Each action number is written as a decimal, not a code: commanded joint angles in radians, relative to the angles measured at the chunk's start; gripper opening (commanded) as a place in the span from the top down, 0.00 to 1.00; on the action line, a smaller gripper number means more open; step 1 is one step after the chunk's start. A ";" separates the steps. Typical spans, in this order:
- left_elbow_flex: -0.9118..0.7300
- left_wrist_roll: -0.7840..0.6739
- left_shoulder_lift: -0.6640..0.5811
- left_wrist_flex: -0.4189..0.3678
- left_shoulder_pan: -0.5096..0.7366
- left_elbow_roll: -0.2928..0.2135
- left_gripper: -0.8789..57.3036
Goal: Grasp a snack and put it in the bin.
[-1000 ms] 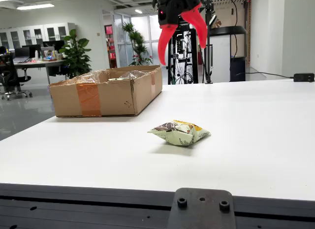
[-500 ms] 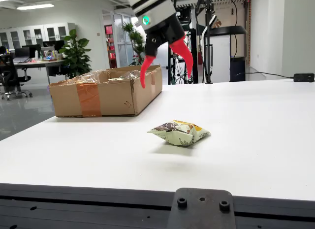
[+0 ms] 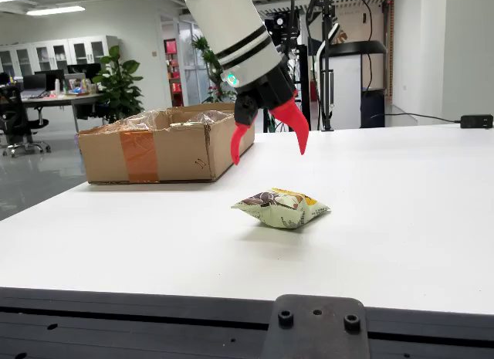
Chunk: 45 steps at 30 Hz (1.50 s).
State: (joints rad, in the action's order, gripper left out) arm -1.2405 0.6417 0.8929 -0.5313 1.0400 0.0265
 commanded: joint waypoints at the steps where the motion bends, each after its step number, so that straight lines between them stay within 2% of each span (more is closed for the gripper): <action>1: 0.012 0.008 0.030 0.023 0.010 0.001 0.06; 13: 0.017 0.019 0.111 0.076 0.039 -0.002 0.06; 38: 0.019 0.019 0.180 0.177 0.013 -0.003 0.08; 45: 0.019 0.019 0.194 0.190 0.024 -0.008 0.13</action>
State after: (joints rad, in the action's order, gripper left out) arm -1.2210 0.6614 1.0862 -0.3434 1.0606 0.0229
